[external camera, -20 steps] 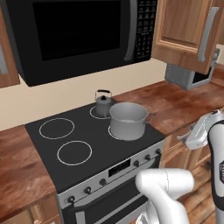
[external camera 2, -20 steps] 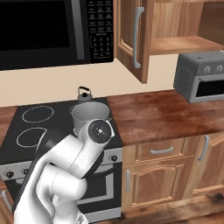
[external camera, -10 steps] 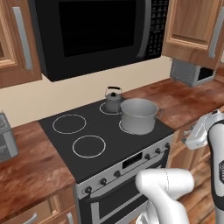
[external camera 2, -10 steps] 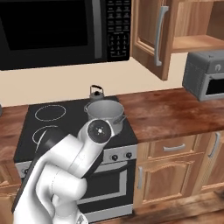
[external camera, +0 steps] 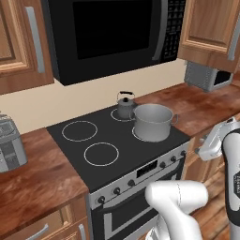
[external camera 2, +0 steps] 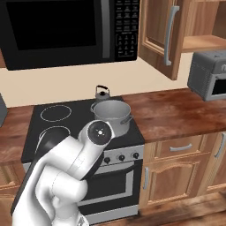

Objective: Pick the kettle from the cabinet and place it on a stove burner. Then pick the pot from the counter and place it on another stove burner. Finally, turn both burners on.

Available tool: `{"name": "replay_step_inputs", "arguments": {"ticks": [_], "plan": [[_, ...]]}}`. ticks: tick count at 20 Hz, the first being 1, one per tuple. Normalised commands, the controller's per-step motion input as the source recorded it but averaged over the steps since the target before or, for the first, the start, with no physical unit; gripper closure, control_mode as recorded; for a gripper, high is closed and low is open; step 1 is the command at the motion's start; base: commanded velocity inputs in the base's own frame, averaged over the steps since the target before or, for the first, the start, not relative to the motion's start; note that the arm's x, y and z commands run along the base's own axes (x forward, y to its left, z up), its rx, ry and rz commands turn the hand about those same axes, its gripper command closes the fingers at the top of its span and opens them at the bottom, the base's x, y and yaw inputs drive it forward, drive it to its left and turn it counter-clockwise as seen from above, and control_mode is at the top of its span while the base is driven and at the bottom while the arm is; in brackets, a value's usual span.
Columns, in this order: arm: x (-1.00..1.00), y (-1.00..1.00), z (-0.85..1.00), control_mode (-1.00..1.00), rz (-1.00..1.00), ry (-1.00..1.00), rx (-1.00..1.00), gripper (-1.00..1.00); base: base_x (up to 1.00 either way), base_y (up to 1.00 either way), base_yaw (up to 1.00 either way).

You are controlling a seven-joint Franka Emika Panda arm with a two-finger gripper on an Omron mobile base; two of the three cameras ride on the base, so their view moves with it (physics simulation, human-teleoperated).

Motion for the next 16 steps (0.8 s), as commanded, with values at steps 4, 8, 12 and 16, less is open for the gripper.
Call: {"name": "replay_step_inputs", "arguments": {"ticks": [4,8,12,16], "plan": [[0.16,0.01,0.00,-1.00,0.01,0.00,0.00,-1.00,0.00,0.00,0.00],[0.29,-0.07,0.00,-1.00,0.02,-0.01,0.02,-1.00,0.00,0.00,0.00],[0.08,-0.16,0.00,-1.00,0.00,-0.01,0.02,-1.00,0.00,0.00,0.00],[0.14,-0.23,0.00,-1.00,0.00,-0.01,0.04,-1.00,0.00,0.00,0.00]]}}
